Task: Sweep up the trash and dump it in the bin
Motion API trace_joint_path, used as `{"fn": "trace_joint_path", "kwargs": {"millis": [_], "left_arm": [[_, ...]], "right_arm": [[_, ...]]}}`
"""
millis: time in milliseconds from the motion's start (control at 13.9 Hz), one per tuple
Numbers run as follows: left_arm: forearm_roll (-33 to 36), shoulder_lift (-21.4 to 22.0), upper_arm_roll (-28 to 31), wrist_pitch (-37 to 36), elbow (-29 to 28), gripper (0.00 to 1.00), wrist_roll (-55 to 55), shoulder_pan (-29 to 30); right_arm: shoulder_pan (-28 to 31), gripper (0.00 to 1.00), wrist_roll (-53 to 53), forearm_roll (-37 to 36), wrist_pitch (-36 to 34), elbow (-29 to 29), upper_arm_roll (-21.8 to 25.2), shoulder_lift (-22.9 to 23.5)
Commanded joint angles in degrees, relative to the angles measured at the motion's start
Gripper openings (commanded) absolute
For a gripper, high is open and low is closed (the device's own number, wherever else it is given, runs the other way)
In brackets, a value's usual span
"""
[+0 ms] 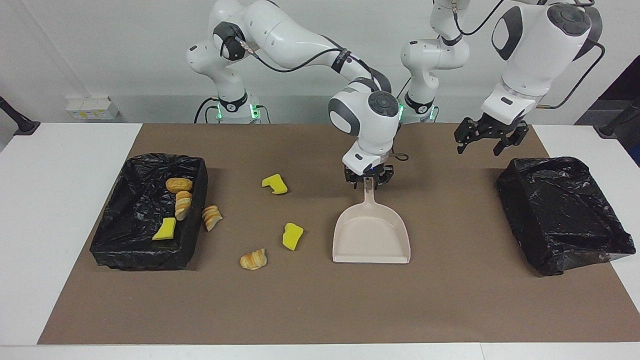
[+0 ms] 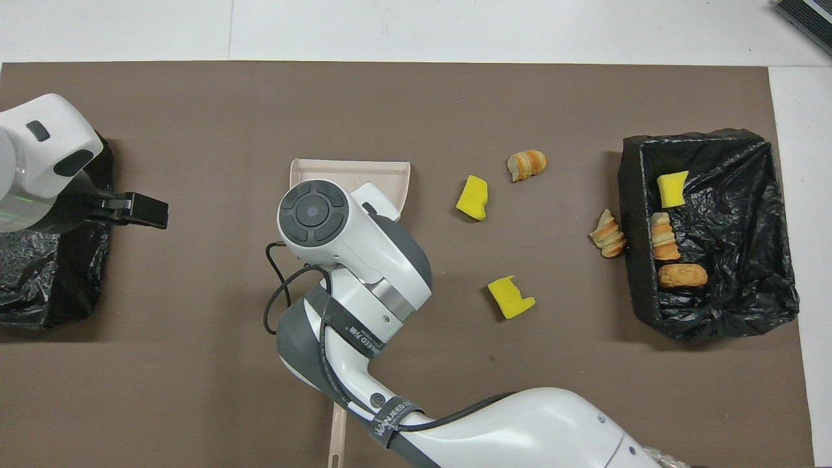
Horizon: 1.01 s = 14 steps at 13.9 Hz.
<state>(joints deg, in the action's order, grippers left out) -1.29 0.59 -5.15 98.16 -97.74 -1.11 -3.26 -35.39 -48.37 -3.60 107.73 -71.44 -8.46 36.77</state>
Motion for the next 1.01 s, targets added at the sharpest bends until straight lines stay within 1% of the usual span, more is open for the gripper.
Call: {"fn": "trace_joint_path", "kwargs": {"millis": [0, 72, 144, 216, 288, 360, 431, 503, 575, 719, 935], "left_arm": [[-1.08, -0.94, -0.04, 3.43, -0.87, 1.00, 0.68, -0.17], [-1.43, -1.64, -0.12, 4.57, -0.87, 1.00, 0.68, -0.17], [-1.44, -2.87, -0.39, 5.71, -0.87, 1.00, 0.68, -0.25], [-1.44, -4.27, -0.65, 7.03, -0.96, 1.00, 0.59, -1.56], [-1.44, -5.50, -0.56, 8.26, -1.48, 1.00, 0.41, -4.10], [-1.35, -5.95, -0.56, 10.62, -3.14, 1.00, 0.24, -4.82], [-1.44, -5.95, -0.65, 14.21, -5.33, 1.00, -0.11, -5.78], [-1.44, -5.95, -0.65, 16.34, -7.62, 1.00, -0.38, -7.88], [-1.44, -6.13, -0.56, 18.01, -9.82, 1.00, -1.51, -9.82], [-1.35, -7.01, -0.56, 24.24, -13.95, 1.00, -6.24, -13.77], [-1.26, -7.27, -0.56, 28.29, -18.35, 1.00, -11.08, -19.31]], "right_arm": [[3.12, 1.00, -2.96, 1.23, -0.24, -6.16, -0.51, -7.22], [5.31, 1.00, -2.79, 1.23, -0.33, -7.56, -0.51, -9.68], [8.03, 1.00, -1.74, 1.23, -0.42, -10.36, -0.59, -13.27], [10.14, 1.00, -0.77, 1.23, -0.42, -13.00, -0.59, -16.35], [11.64, 1.00, 0.54, 1.23, -0.59, -15.46, -0.51, -19.17], [13.49, 1.00, 1.95, 1.23, -1.03, -16.62, -0.51, -21.20], [15.42, 1.00, 3.61, 1.14, -2.86, -16.80, -0.51, -22.52], [16.83, 1.00, 5.37, 1.14, -4.01, -16.72, -0.51, -23.67], [19.11, 1.00, 7.21, 1.14, -4.28, -16.72, -0.42, -25.16], [23.59, 1.00, 11.95, 1.14, -4.37, -16.72, -0.51, -27.27], [29.31, 1.00, 19.43, 1.14, -6.64, -16.37, -0.42, -31.22]]}}
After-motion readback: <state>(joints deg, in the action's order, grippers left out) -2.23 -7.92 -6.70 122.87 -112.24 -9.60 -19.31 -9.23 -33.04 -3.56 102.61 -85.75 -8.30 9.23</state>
